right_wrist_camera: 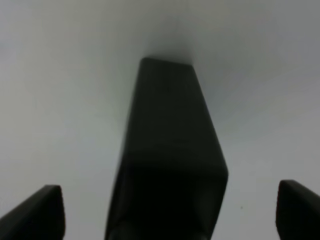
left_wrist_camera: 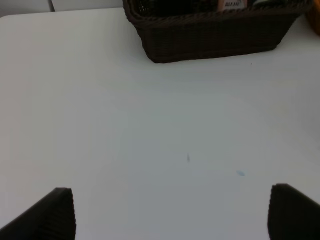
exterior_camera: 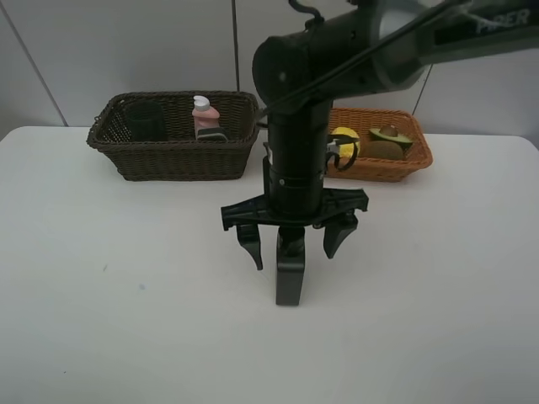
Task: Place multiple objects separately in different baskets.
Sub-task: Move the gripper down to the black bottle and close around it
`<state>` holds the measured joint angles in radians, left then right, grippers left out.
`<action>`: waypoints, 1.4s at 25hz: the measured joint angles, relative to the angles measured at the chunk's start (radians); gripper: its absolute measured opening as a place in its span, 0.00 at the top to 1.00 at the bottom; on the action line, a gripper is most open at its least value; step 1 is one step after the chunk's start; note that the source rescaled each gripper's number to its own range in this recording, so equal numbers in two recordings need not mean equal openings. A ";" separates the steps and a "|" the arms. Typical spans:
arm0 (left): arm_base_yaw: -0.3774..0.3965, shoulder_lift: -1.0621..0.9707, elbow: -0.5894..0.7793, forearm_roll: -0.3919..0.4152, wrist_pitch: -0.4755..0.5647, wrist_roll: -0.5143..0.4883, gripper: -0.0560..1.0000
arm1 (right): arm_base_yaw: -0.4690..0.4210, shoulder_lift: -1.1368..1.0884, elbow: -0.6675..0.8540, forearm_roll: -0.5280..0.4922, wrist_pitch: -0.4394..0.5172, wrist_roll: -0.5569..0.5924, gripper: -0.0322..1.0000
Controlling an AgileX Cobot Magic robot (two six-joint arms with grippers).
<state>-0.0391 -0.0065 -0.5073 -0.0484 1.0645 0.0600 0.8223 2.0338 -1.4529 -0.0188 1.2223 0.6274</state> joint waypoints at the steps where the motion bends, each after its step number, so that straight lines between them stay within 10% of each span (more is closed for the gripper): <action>1: 0.000 0.000 0.000 0.000 0.000 0.000 0.01 | 0.000 0.006 0.000 -0.001 -0.001 0.000 0.00; 12: 0.000 0.000 0.000 0.000 0.000 0.000 0.01 | 0.000 0.047 -0.003 0.004 -0.031 -0.012 0.04; 14: 0.000 0.000 0.000 0.000 0.000 0.000 0.01 | 0.000 0.048 -0.004 0.004 -0.030 -0.014 0.19; 19: 0.000 0.000 0.000 0.000 0.000 0.000 0.01 | 0.000 0.050 -0.006 0.005 -0.017 -0.015 0.97; 35: 0.000 0.000 0.000 0.000 0.000 0.000 0.01 | 0.000 -0.105 -0.060 -0.032 -0.006 -0.110 0.95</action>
<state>-0.0391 -0.0065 -0.5073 -0.0484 1.0645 0.0600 0.8223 1.9284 -1.5125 -0.0504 1.2159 0.5171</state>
